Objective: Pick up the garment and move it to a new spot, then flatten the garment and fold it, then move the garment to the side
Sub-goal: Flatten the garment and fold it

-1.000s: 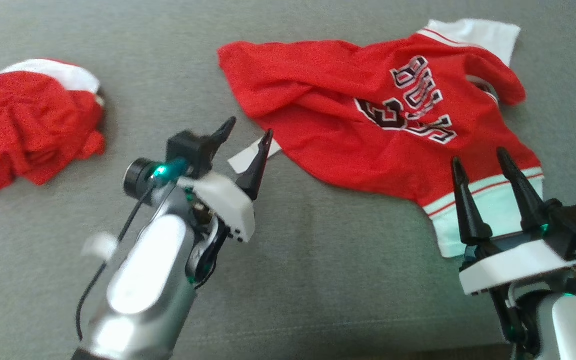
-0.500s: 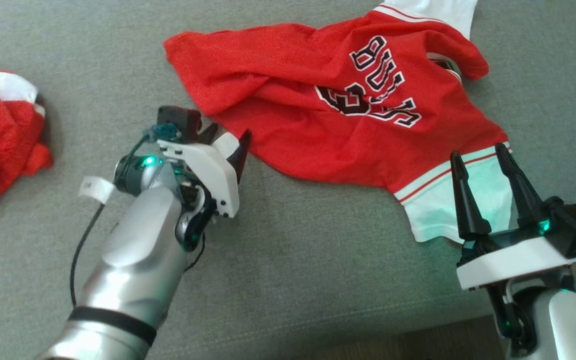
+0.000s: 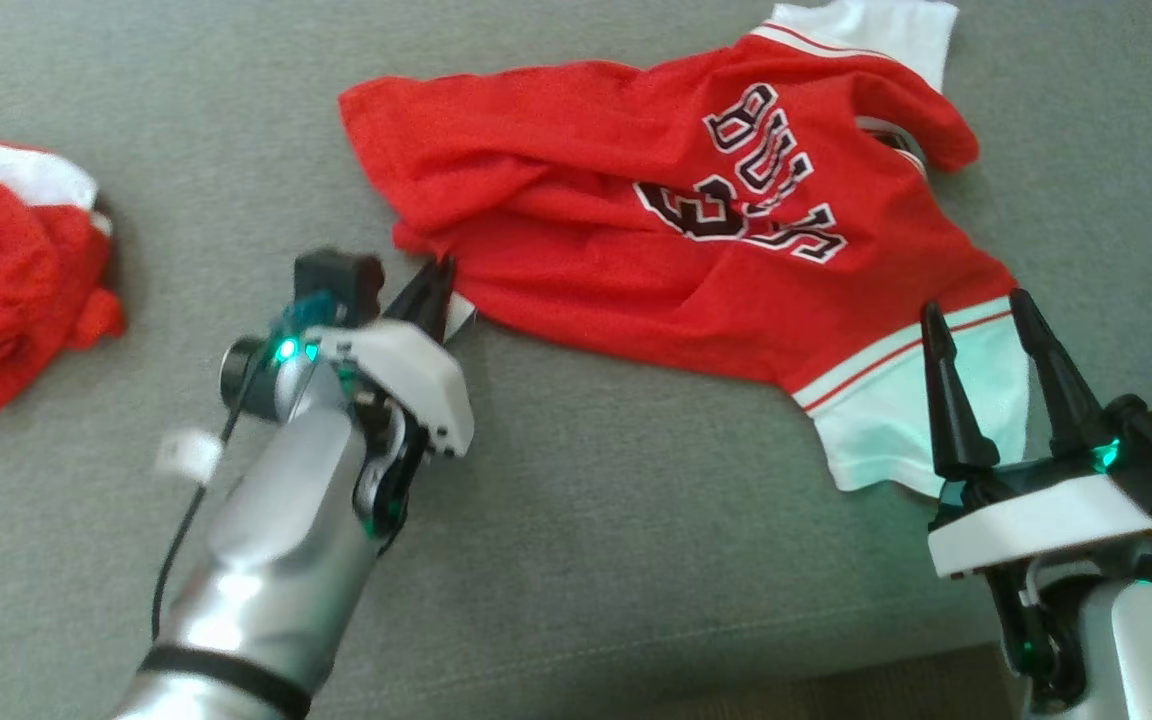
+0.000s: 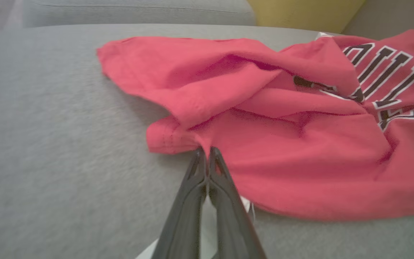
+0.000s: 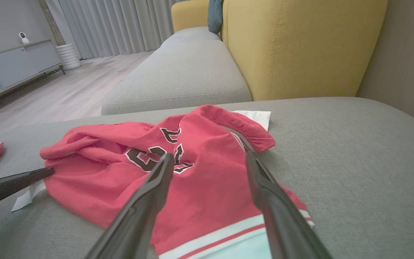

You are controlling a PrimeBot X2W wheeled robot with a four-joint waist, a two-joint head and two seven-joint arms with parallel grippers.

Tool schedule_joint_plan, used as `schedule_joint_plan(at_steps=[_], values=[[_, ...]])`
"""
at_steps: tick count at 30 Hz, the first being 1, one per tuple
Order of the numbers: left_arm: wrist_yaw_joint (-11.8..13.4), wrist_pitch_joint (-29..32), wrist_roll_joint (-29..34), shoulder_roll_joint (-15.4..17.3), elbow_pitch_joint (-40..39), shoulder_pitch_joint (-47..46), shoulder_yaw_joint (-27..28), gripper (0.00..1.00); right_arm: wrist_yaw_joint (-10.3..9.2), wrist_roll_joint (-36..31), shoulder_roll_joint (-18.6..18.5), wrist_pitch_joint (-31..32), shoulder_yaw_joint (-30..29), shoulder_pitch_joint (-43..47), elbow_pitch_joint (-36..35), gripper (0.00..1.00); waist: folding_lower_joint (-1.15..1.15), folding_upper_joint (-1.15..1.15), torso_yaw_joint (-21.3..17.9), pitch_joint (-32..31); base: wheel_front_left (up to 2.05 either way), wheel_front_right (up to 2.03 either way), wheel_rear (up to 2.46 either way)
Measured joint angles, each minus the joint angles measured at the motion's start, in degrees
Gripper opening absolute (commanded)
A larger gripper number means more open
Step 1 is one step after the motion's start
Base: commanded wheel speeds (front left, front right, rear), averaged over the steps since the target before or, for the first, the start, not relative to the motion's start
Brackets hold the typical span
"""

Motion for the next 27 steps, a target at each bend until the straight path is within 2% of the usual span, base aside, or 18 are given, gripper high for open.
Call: schedule_joint_plan(at_steps=[7,17,18,19,20,23,27], values=[[4.87,-1.97,0.57,3.47,-13.29,11.80,-0.01,0.00,0.00,0.51,0.02,0.57,-0.40,0.22,0.05,1.00,0.00,0.00,3.90,-1.78,0.00,0.00,0.00],[11.63,3.58,0.09,6.10,-29.84,26.33,-0.07,0.00,0.00,0.32,0.03,2.14,-0.62,0.29,-0.01,1.00,-0.01,0.00,8.34,-4.07,0.00,0.00,0.00],[12.22,4.01,-0.26,6.09,-30.76,27.35,-0.05,0.06,0.00,0.16,0.03,2.58,-0.64,0.29,-0.13,1.00,-0.01,0.00,8.56,-4.32,0.00,0.00,0.00],[12.50,4.28,-0.75,6.06,-31.38,28.21,-0.04,0.68,0.00,-0.13,0.03,2.66,-0.73,0.31,-0.21,1.00,-0.01,0.00,8.78,-4.50,0.00,0.00,0.00],[12.82,4.30,-1.02,6.09,-31.85,28.91,-0.05,1.00,0.00,-0.21,0.03,2.76,-0.85,0.37,-0.34,1.00,-0.01,0.00,8.97,-4.65,0.00,0.00,0.00],[12.93,2.85,-0.99,6.16,-32.95,29.68,-0.02,1.00,0.00,-0.99,0.03,3.12,-1.31,0.55,-0.86,1.00,-0.01,0.00,9.17,-5.07,0.00,0.00,0.00],[14.10,-2.44,1.04,7.19,-35.11,29.65,0.67,1.00,0.00,-1.72,0.02,3.13,-1.36,1.83,-1.13,1.00,-0.01,0.00,9.10,-5.96,0.00,0.00,0.00]])
